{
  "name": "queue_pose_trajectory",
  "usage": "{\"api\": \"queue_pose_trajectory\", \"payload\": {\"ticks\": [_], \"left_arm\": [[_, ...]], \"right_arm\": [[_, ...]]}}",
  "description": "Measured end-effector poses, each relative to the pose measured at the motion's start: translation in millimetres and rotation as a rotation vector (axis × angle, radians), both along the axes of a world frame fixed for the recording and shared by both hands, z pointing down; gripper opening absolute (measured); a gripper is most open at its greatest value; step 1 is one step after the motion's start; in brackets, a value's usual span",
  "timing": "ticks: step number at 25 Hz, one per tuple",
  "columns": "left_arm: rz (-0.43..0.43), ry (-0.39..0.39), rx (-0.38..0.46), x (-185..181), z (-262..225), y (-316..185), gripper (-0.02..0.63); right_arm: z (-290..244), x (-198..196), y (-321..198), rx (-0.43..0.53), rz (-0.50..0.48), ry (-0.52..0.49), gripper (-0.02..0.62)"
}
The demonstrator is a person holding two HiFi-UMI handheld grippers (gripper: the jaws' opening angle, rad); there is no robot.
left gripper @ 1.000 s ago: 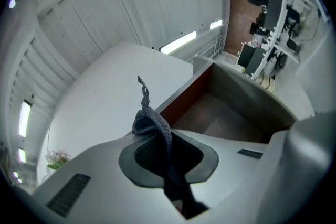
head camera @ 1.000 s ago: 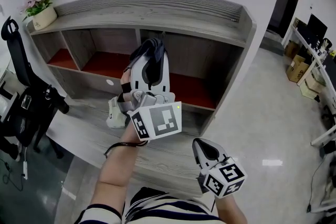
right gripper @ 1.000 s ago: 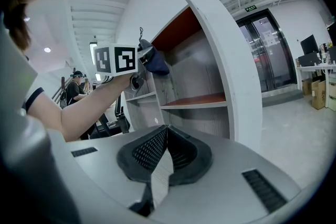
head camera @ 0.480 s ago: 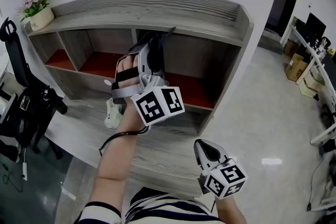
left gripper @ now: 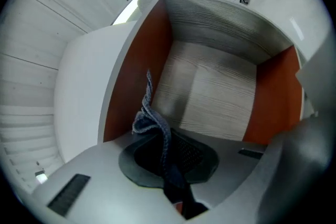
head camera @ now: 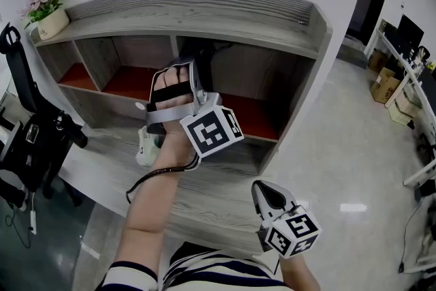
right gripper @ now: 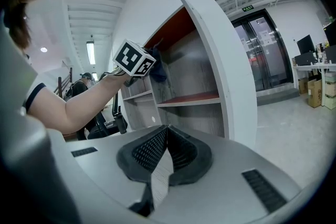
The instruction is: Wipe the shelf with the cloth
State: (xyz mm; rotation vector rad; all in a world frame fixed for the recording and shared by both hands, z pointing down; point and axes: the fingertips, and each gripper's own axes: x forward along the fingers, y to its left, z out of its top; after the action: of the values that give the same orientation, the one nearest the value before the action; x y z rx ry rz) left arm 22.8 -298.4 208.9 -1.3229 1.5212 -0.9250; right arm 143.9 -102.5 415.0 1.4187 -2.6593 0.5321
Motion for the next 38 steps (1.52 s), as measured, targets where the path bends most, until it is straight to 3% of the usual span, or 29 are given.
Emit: {"api": "queue_pose_trajectory", "payload": {"ticks": [6,10,21,30,35,38], "left_arm": [[-0.037,-0.066,-0.140,3.3,32.3,-4.8,0.035],[-0.036,-0.102,-0.184,6.0,52.5,-5.6,0.035],[0.009,-0.102,-0.320,10.3,115.1,-0.7,0.035],[0.040,-0.101,-0.345,9.4,144.0,4.3,0.035],[0.064,-0.095,-0.260,8.2,139.5,6.9,0.035],[0.093,-0.073,-0.259,10.2,142.6,9.1,0.035]], "right_arm": [[0.5,-4.6,-0.3,-0.006,-0.008,-0.003,0.026],[2.3,-4.2,-1.4,-0.006,-0.005,-0.002,0.026],[5.4,-7.8,-2.0,-0.017,-0.011,-0.002,0.026],[7.4,-12.0,-2.2,-0.020,-0.018,0.017,0.026],[9.0,-12.8,-3.5,-0.025,-0.018,0.020,0.026],[9.1,-12.6,-4.9,-0.025,-0.018,0.021,0.026]]}}
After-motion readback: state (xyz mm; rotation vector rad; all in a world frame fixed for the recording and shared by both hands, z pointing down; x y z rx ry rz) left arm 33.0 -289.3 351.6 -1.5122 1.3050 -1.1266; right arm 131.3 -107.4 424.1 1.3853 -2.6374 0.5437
